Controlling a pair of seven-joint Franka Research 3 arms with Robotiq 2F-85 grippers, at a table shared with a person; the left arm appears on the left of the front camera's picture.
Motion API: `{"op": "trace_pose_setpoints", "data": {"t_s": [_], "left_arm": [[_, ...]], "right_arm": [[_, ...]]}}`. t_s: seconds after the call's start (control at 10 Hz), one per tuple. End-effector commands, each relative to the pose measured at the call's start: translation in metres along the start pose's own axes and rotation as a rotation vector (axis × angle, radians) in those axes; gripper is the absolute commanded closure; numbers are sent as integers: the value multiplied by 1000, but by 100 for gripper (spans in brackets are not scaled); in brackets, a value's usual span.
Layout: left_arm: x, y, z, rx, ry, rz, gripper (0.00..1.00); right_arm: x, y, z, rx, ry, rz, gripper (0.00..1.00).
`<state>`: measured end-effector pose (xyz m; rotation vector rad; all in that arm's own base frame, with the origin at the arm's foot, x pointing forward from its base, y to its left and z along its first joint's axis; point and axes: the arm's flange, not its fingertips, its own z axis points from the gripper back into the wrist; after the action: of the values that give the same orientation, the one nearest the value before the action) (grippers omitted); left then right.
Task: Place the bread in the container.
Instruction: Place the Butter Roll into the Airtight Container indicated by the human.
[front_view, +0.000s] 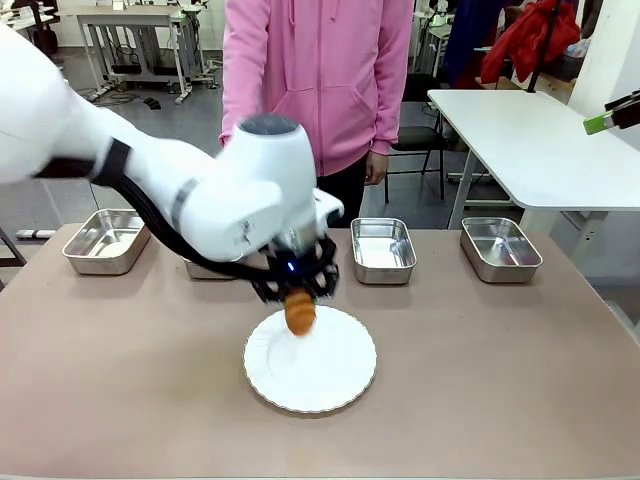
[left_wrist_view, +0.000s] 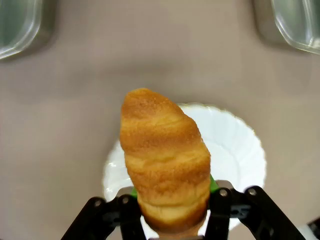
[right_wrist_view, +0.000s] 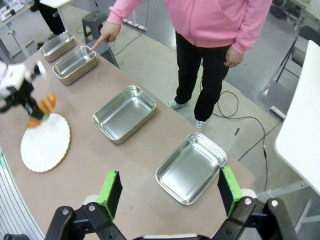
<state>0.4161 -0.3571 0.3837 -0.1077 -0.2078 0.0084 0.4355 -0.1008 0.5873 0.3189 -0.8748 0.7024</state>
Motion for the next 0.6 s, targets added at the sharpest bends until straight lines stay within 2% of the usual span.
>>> {"op": "trace_pose_setpoints", "data": {"t_s": [0.0,0.2,0.4,0.5], "left_arm": [[46,52,34,27,-11,-22,57],[100,124,50,21,-2,-36,57],[134,186,57,-25,10,-14,57],[144,201,54,-87,17,-17,57]], "right_arm": [[1,1,-1,5,-18,1,0],[1,1,-1,5,-18,1,0],[1,1,-1,5,-18,1,0],[1,1,-1,5,-18,1,0]]}}
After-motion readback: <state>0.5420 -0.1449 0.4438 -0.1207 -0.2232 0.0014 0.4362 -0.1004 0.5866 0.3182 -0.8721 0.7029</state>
